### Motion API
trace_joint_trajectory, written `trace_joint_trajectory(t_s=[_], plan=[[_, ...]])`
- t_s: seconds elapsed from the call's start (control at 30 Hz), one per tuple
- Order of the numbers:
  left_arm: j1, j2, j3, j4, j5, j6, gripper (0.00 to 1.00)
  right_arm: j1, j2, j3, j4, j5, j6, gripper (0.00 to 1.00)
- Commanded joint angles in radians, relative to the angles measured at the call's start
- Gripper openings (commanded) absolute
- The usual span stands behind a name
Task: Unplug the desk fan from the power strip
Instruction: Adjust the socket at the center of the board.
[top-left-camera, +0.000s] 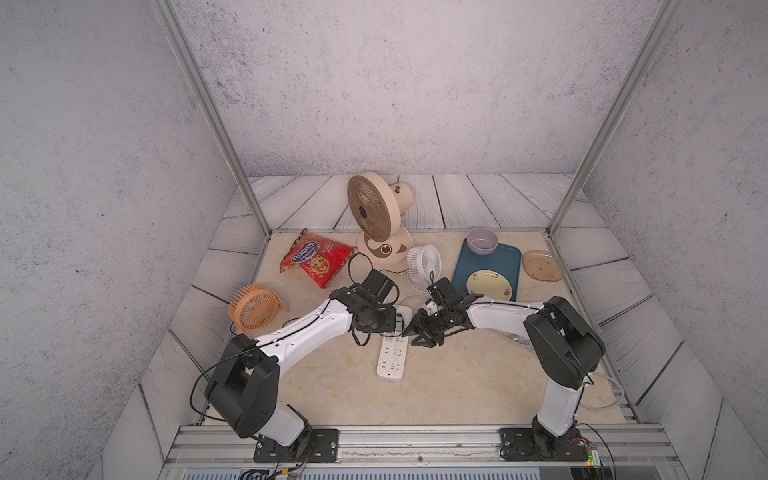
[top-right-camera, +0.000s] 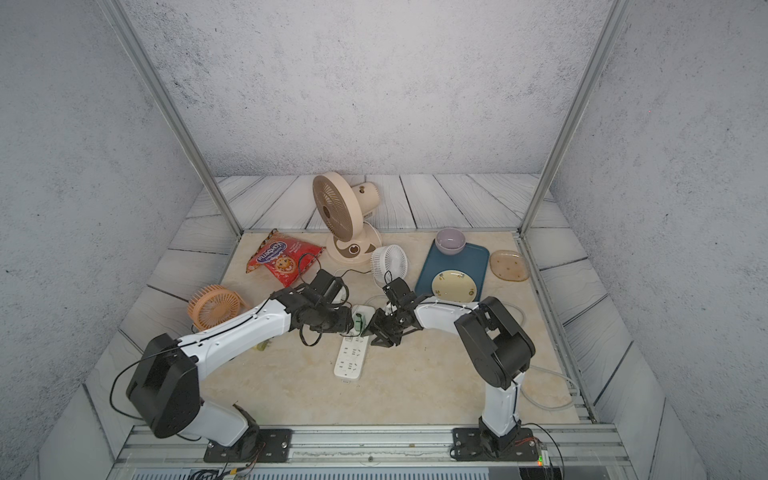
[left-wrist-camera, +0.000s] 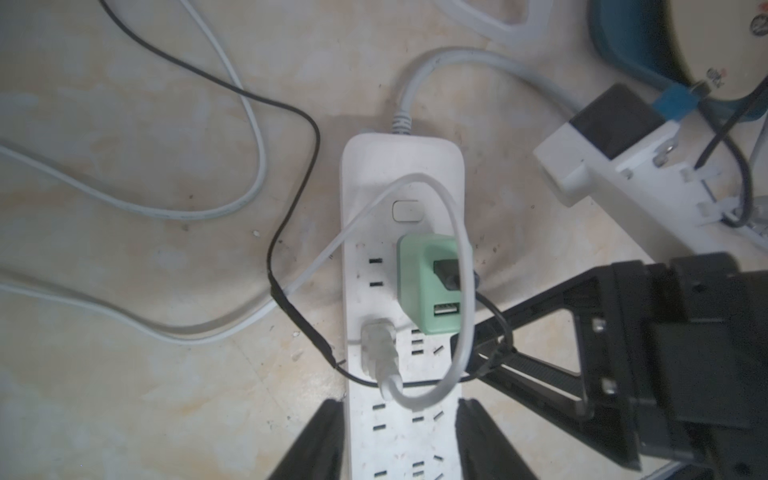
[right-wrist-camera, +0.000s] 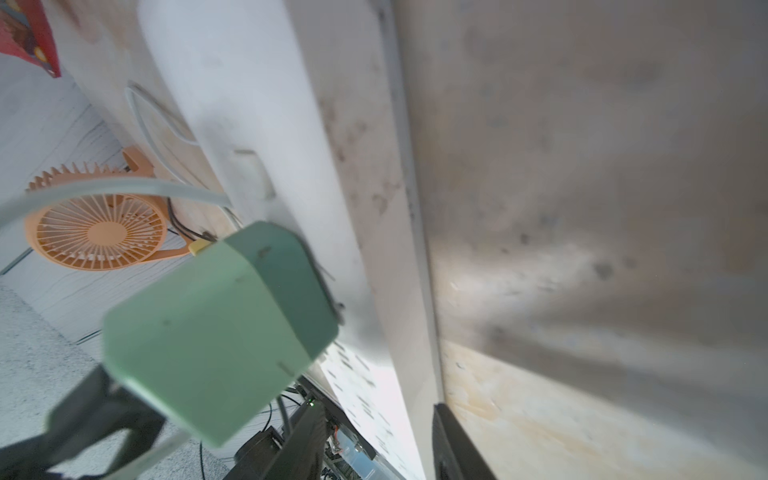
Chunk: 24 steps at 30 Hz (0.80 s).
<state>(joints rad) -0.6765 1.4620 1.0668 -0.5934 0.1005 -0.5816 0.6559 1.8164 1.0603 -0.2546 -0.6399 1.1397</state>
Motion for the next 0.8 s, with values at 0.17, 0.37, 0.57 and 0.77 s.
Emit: trace_joint_trajectory(t_s=[0.17, 0.37, 0.57, 0.77], plan=[[0.003, -0.25, -0.122, -0.049, -0.114, -0.115, 0.64, -0.029, -0.116, 0.243, -0.444, 0.24, -0.448, 0.53], [0.059, -0.387, -0.305, -0.023, -0.058, -0.298, 0.63, -0.026, -0.115, 0.385, -0.536, 0.258, -0.801, 0.58], [0.099, -0.485, -0.401, 0.002, -0.048, -0.364, 0.63, -0.024, -0.158, 0.313, -0.449, 0.242, -1.31, 0.62], [0.117, -0.531, -0.458, -0.005, -0.027, -0.387, 0.69, -0.023, -0.137, 0.223, -0.372, 0.187, -1.7, 0.74]])
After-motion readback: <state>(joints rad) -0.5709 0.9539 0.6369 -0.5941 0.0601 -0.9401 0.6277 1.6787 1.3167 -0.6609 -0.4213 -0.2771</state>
